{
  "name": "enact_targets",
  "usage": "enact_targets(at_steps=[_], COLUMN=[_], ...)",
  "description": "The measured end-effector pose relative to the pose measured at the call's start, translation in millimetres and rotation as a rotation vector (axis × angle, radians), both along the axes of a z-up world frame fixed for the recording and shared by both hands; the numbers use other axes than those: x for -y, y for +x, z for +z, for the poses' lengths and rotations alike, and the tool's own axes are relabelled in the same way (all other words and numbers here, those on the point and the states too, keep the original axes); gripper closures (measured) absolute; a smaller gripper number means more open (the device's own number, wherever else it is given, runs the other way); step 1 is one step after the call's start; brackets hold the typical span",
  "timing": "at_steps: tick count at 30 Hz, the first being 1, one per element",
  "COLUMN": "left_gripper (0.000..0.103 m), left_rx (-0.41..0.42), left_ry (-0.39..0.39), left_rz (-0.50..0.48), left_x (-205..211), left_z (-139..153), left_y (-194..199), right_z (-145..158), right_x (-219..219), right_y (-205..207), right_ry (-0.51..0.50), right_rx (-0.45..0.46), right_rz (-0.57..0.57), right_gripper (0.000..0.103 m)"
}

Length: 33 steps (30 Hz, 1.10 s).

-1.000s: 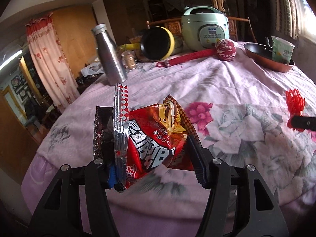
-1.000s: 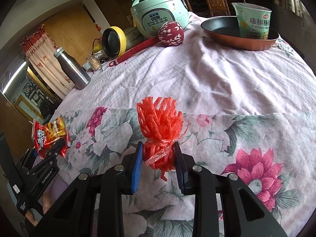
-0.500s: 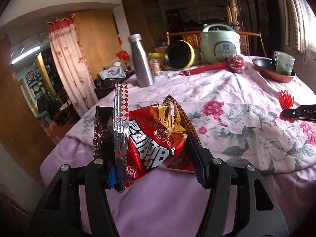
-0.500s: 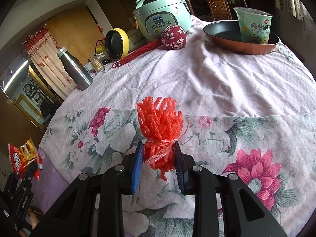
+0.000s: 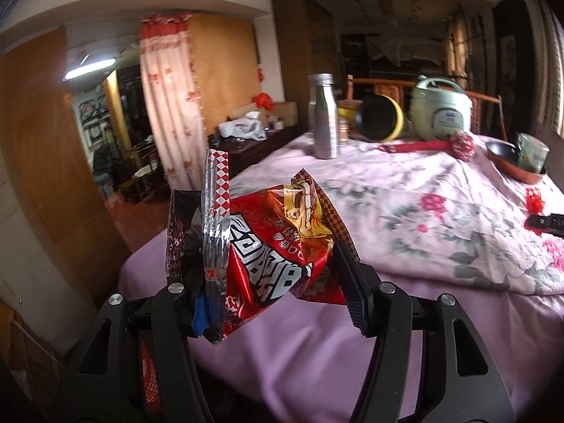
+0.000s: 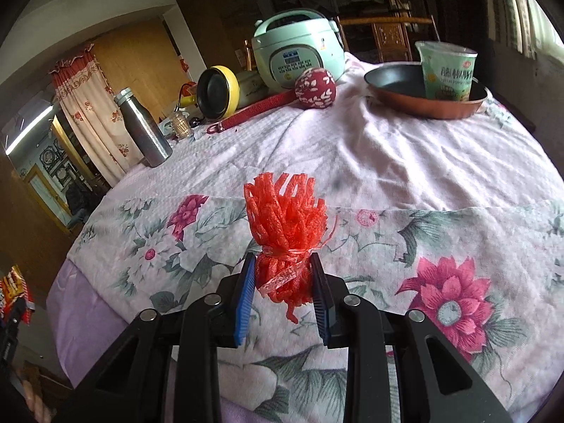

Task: Collect trash
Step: 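Carry the chip bag and mesh bow over to the red wastebasket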

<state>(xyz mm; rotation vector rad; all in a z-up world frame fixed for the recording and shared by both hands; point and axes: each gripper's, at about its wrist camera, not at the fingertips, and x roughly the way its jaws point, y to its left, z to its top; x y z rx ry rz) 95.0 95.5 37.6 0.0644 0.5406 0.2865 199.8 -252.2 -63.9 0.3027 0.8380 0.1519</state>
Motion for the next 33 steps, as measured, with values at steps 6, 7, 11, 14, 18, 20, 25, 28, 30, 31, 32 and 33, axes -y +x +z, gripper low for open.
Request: enact_targets(at_steps=[6, 7, 11, 14, 18, 20, 25, 28, 30, 31, 32, 33], left_gripper=[0.044, 0.044, 0.044, 0.044, 0.044, 0.044, 0.044, 0.044, 0.044, 0.044, 0.044, 0.044], left_rx=[0.01, 0.011, 0.022, 0.029, 0.035, 0.045, 0.087, 0.097, 0.113, 0.124, 0.134, 0.145], left_ry=[-0.045, -0.05, -0.074, -0.09, -0.097, -0.108, -0.119, -0.121, -0.142, -0.153, -0.162, -0.172], left_rz=[0.081, 0.087, 0.113, 0.13, 0.162, 0.182, 0.289, 0.364, 0.41, 0.43, 0.444, 0.461], left_x=[-50.9, -56.2, -78.1, -92.0, -108.8, -117.0, -154.7, -176.5, -195.9, -205.1, -211.9, -220.2], left_z=[2.7, 3.2, 5.2, 6.3, 11.0, 16.3, 34.0, 38.1, 40.8, 42.3, 43.2, 43.4], left_y=[-33.9, -38.2, -59.3, -73.2, -92.7, -101.7, -147.3, -171.8, -187.8, -195.5, -200.4, -206.6], right_z=[9.7, 10.6, 13.7, 18.7, 33.5, 49.9, 110.5, 141.8, 158.9, 164.7, 169.1, 173.2], right_x=[-10.3, -11.8, -23.9, -40.1, -69.0, -86.1, -141.5, -180.9, -208.4, -220.3, -232.1, -246.8], right_y=[-26.0, -30.5, -54.8, -76.2, -97.4, -106.1, -133.2, -148.2, -157.7, -162.0, -165.7, -171.3], right_ry=[-0.024, -0.012, 0.058, 0.089, 0.111, 0.113, 0.139, 0.145, 0.151, 0.152, 0.151, 0.147], right_rx=[0.05, 0.055, 0.071, 0.094, 0.109, 0.135, 0.249, 0.301, 0.324, 0.33, 0.334, 0.337], right_rz=[-0.019, -0.018, -0.004, 0.01, 0.05, 0.089, 0.24, 0.345, 0.416, 0.447, 0.475, 0.508], right_gripper=[0.073, 0.073, 0.073, 0.073, 0.073, 0.073, 0.073, 0.073, 0.073, 0.072, 0.072, 0.072])
